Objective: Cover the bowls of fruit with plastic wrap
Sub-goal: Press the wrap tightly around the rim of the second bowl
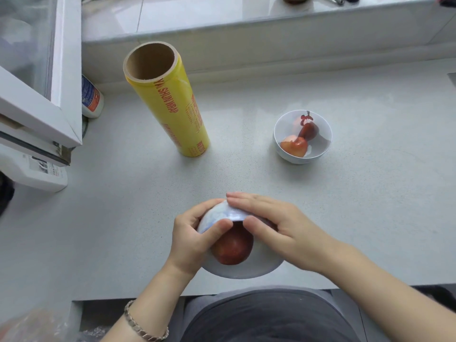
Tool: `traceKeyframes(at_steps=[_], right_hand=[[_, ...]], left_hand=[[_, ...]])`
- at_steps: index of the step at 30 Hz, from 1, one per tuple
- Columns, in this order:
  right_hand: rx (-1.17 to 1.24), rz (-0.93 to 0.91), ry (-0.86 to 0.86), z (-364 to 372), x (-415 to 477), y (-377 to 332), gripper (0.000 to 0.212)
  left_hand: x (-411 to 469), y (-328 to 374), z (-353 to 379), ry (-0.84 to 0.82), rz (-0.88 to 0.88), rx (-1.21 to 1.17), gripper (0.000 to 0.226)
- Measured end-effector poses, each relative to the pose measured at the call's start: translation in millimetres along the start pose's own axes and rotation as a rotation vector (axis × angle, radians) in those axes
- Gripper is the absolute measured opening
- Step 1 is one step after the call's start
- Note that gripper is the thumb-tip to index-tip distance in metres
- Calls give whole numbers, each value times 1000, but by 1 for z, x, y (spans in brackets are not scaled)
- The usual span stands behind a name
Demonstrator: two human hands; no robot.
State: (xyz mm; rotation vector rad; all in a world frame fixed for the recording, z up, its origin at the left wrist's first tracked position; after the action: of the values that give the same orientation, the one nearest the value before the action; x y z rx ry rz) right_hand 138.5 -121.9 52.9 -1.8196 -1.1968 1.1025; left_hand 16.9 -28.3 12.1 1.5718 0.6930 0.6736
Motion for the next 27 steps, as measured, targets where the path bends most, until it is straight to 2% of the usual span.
traceKeyframes(at_steps=[3,6,9,11,14,15,18,19,21,24,25,27], right_hand=[[-28,140,-68,0,8,8,62],[119,273,-224,-2,14,22,56],[323,343,-252,-10,11,40,79],[527,346,-256,-10,5,46,82],[643,316,-188,-5,1,48,78],[667,317,-137,-6,2,50,74],[713,332,-16,-11,5,51,54],[700,333,4,-12,5,52,48],[664,346,16,-12,4,53,36],[617,364,6,-10,5,51,35],[600,366,-5,-10,6,50,35],[545,379,-46,-11,6,47,37]], left_hand=[[-2,0,1,-31,-12,0,75],[-5,-3,0,-32,-29,16,73],[-7,-6,-5,88,-47,-85,69],[-8,-8,-6,205,-122,-218,67],[-10,-15,0,247,-262,-337,92],[-11,-15,3,216,-281,-353,92],[-8,-11,4,112,-294,-338,53],[-5,-10,2,73,-279,-298,47],[4,-8,-4,-43,-239,-182,51],[14,-2,3,-257,-231,-71,79],[15,1,7,-276,-227,-66,82],[18,3,11,-242,-197,-56,73]])
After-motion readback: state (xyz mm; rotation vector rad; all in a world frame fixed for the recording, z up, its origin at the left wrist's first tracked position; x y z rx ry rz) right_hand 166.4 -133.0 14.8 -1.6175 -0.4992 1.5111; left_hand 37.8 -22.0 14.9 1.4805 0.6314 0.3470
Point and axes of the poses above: each hand's wrist, its own x-axis towards the middle knuckle, its own z-axis out of the palm, y = z × x, the point moved 5 cm from there along x, towards the middle knuckle, and after that the axes turned 12 degrees about z, right-handed, at the moved point
